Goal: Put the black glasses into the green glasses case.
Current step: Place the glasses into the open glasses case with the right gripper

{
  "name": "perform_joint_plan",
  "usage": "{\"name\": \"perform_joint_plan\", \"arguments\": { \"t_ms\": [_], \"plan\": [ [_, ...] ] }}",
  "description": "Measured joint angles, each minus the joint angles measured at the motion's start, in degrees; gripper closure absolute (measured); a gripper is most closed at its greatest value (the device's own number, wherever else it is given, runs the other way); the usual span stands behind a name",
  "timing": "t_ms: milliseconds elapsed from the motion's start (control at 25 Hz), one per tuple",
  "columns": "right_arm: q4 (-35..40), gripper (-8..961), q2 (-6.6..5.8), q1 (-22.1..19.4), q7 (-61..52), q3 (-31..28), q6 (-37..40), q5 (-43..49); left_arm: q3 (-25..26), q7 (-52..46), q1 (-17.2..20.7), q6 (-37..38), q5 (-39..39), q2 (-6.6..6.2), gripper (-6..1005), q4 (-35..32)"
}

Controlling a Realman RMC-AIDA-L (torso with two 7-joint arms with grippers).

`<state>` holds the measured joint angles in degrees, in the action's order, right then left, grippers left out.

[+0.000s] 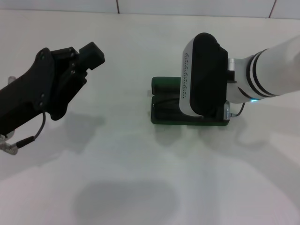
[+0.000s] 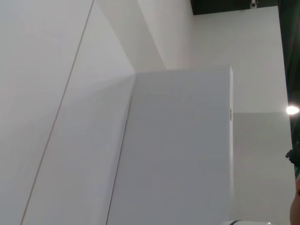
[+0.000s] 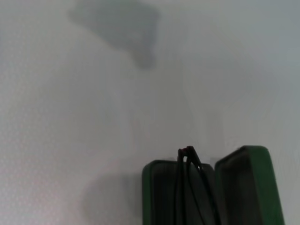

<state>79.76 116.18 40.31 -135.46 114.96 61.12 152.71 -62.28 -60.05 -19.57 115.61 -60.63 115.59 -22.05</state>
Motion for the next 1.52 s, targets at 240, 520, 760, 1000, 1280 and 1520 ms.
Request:
{"name": "perform_joint_plan", "arguments": {
  "t_ms": [240, 520, 760, 1000, 1280, 1520],
  "plan": [
    [-0.49, 921, 0.00, 0.01, -0.34, -0.14, -0.69, 1.36, -0.02, 0.00, -0.05, -0.14, 0.00, 0.00, 959, 0.18],
    [-1.21, 921, 0.00, 0.03, -0.46, 0.03, -1.65, 1.89, 0.01, 0.26, -0.02, -0.15, 0.00, 0.04, 959, 0.96],
    [-1.29, 907, 0.00, 0.03, -0.48, 0.08, -1.67, 1.66, 0.73, 0.35, -0.03, -0.14, -0.05, 0.09, 959, 0.96],
    [-1.38, 891, 0.01, 0.03, -0.51, 0.16, -1.37, 1.58, 0.76, 0.38, 0.04, -0.12, -0.13, 0.07, 958, 0.96],
    [-0.83, 849, 0.01, -0.11, -0.51, 0.18, -1.31, 1.43, 0.76, 0.38, 0.18, -0.12, -0.24, 0.06, 958, 0.96],
    [0.57, 792, 0.00, -0.86, -0.51, 0.18, -0.01, -0.13, 0.76, 0.38, 0.37, -0.12, -0.13, 0.07, 958, 0.96]
  ]
}}
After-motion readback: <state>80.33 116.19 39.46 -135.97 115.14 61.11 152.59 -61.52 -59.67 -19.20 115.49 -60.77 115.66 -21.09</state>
